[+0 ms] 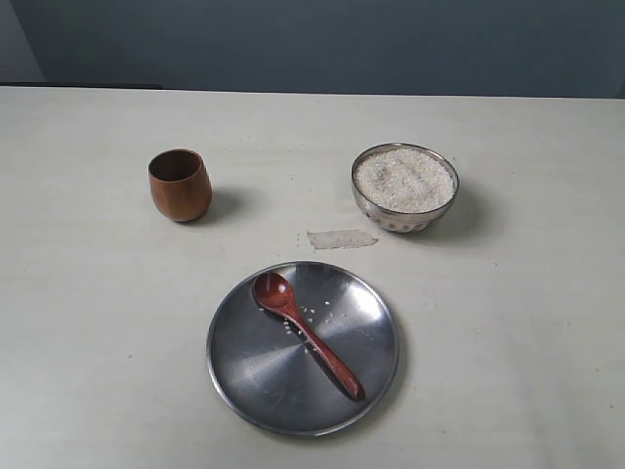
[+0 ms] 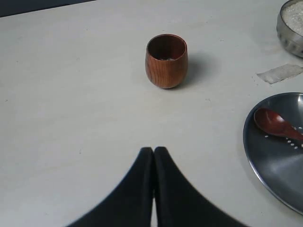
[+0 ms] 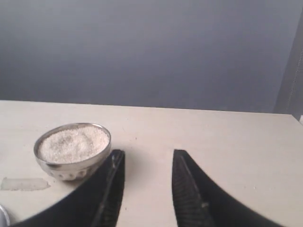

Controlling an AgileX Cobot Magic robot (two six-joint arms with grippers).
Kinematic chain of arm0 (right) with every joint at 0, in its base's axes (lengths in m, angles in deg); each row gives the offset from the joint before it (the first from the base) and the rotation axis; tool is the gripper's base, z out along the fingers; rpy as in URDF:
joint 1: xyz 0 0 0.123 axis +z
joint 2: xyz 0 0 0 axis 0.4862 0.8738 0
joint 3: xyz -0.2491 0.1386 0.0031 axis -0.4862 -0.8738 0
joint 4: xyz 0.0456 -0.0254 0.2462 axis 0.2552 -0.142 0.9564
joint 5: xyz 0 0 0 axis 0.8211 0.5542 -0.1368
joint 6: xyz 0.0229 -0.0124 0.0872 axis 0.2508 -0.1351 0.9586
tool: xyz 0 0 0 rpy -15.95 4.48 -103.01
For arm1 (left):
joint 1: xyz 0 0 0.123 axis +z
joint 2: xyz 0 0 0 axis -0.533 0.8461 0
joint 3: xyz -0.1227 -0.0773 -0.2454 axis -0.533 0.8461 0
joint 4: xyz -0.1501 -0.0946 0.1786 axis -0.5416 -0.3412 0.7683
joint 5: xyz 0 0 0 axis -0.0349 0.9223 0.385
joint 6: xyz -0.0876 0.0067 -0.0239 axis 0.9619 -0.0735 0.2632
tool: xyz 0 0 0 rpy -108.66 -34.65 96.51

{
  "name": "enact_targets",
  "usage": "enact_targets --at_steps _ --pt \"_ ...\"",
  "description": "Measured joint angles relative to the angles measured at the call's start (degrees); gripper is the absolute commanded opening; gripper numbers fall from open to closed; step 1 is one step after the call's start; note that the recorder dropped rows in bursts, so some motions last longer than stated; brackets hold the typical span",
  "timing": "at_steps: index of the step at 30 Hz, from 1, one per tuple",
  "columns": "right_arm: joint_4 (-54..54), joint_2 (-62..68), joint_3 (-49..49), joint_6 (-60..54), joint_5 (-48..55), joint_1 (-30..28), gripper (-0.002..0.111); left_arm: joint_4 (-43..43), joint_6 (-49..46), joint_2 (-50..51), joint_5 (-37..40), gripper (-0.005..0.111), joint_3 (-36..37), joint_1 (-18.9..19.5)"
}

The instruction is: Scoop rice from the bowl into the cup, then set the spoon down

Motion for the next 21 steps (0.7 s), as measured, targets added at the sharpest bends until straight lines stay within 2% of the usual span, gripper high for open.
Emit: enact_targets --at_steps 7,21 --pt "-1.84 0.00 -3.62 0.00 0.39 0.00 0.034 0.00 0.00 0.00 0.00 0.000 0.00 0.00" --pt "0.25 0.00 -4.33 -0.17 4.54 0.00 0.034 0.00 0.00 0.00 0.00 0.000 0.00 0.00"
